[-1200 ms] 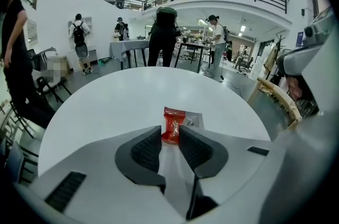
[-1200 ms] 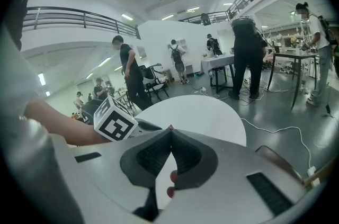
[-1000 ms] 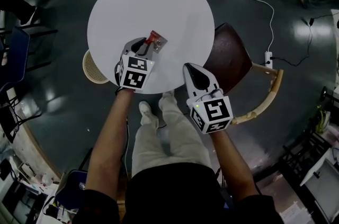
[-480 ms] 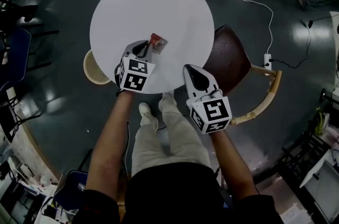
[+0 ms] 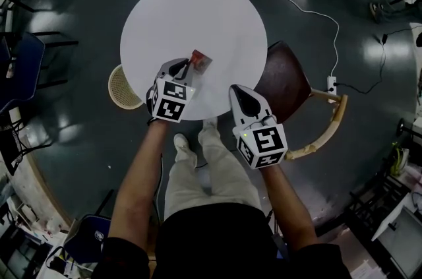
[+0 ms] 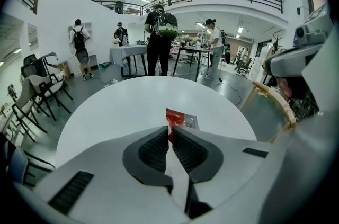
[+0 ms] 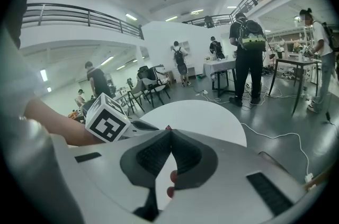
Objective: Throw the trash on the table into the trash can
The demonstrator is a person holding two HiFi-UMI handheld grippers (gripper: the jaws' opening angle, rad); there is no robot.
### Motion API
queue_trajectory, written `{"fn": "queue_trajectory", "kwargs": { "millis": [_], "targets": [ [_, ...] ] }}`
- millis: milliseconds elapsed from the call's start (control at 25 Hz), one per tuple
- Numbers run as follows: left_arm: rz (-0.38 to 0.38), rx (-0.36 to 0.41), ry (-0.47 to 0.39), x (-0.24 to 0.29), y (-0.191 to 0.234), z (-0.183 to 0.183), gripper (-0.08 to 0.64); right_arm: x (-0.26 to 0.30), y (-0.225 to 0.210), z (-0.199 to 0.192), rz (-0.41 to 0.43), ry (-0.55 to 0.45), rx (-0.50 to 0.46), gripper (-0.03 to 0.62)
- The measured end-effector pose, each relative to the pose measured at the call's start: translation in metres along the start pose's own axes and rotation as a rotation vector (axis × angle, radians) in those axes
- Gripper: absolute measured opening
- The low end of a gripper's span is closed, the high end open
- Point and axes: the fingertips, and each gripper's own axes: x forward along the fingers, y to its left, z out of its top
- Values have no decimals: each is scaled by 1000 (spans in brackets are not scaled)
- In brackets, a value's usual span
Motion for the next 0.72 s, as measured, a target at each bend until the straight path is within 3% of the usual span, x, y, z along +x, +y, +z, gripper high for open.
{"fn": "queue_trajectory", "kwargs": {
  "millis": [720],
  "targets": [
    [13,-56,-102,-72,8,30,28,-15,36,36,24,-30,-55,17]
  ]
}}
